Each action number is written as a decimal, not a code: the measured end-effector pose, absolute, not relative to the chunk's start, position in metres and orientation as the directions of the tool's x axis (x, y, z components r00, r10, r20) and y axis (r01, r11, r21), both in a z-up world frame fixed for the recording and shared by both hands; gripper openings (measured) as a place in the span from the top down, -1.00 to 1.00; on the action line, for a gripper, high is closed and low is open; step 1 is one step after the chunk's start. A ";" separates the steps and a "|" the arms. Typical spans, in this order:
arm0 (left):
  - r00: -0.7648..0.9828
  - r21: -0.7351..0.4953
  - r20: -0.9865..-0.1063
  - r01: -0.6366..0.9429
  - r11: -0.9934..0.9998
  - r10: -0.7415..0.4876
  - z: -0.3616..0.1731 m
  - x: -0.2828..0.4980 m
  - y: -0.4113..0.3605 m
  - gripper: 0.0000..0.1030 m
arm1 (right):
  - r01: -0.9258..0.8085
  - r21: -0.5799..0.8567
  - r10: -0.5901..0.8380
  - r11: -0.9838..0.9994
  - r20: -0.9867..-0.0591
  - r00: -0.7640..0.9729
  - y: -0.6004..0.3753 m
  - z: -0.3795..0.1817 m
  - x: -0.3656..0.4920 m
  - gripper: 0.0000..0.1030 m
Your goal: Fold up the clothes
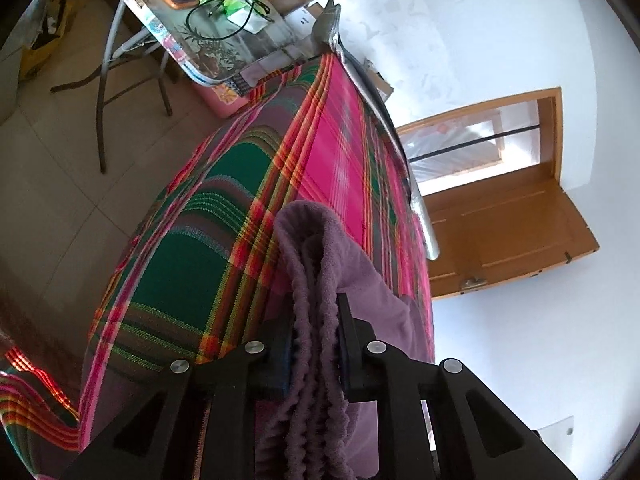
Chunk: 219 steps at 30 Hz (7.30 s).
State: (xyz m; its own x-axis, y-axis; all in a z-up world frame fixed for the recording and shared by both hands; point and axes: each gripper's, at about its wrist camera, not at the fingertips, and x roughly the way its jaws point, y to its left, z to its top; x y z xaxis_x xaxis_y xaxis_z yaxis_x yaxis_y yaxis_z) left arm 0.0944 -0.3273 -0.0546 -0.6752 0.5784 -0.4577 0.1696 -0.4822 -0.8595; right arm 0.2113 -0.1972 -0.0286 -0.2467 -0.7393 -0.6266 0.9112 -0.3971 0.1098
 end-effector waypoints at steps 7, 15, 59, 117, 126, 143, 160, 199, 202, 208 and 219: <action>-0.679 -0.860 -0.455 0.169 -0.481 0.576 -0.046 0.096 -0.318 0.64 | 0.908 0.124 -0.755 -0.400 -0.606 -0.250 -0.190 -0.025 0.207 0.90; -0.697 -0.864 -0.424 0.119 -0.490 0.579 -0.021 0.095 -0.300 0.64 | 0.904 0.160 -0.798 -0.396 -0.547 -0.252 -0.171 -0.011 0.205 0.90; -0.527 -0.864 -0.351 -0.136 -0.485 0.774 0.046 0.042 -0.125 0.64 | 0.765 0.176 -0.757 -0.620 -0.392 -0.523 0.014 0.038 0.210 0.90; -0.512 -0.800 -0.451 -0.132 -0.585 0.731 0.023 0.058 -0.073 0.45 | 0.486 0.343 -0.588 -0.804 -0.581 -0.563 0.137 -0.033 0.171 0.65; -0.553 -0.774 -0.494 -0.072 -0.629 0.671 0.002 0.080 -0.105 0.44 | 0.355 0.467 -0.582 -0.810 -0.566 -0.584 0.184 -0.033 0.167 0.52; -0.509 -0.749 -0.550 -0.049 -0.661 0.662 -0.019 0.087 -0.110 0.45 | 0.251 0.712 -0.738 -0.656 -0.536 -0.410 0.180 -0.036 0.079 0.08; -0.503 -0.751 -0.557 -0.035 -0.660 0.661 -0.024 0.091 -0.115 0.45 | 0.276 0.716 -0.763 -0.642 -0.557 -0.329 0.154 -0.037 0.064 0.08; -0.538 -0.717 -0.587 -0.003 -0.697 0.605 -0.012 0.020 -0.119 0.44 | 0.351 0.406 -0.535 -0.844 -0.693 -0.483 0.162 -0.012 0.099 0.47; -0.517 -0.714 -0.593 -0.017 -0.700 0.617 -0.015 0.006 -0.115 0.44 | 0.372 0.336 -0.493 -0.865 -0.709 -0.505 0.154 -0.007 0.100 0.47; -0.522 -0.737 -0.571 -0.015 -0.676 0.634 -0.022 -0.009 -0.115 0.44 | 0.348 0.266 -0.425 -0.899 -0.719 -0.550 0.156 0.000 0.095 0.46; -0.542 -0.738 -0.559 -0.020 -0.675 0.628 -0.026 -0.015 -0.122 0.78 | 0.405 0.228 -0.441 -0.886 -0.685 -0.580 0.139 0.014 0.072 0.46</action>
